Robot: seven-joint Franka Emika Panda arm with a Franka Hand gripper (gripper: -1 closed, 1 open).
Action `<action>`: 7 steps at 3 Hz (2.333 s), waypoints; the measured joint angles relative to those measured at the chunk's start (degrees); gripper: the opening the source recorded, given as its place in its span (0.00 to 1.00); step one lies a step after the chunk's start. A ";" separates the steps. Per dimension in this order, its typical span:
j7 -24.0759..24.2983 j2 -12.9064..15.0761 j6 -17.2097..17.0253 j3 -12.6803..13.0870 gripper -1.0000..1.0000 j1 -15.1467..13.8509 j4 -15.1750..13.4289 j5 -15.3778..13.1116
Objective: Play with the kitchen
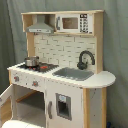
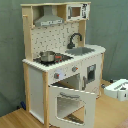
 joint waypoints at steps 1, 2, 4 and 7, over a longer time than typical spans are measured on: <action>2.73 -0.04 -0.10 0.24 1.00 -0.47 5.58 0.00; 7.44 -0.10 0.28 1.98 1.00 -2.37 7.97 -0.03; 17.30 -0.91 2.74 2.91 1.00 -8.99 13.63 -1.38; 28.93 -0.93 5.75 2.96 1.00 -18.90 22.13 -4.28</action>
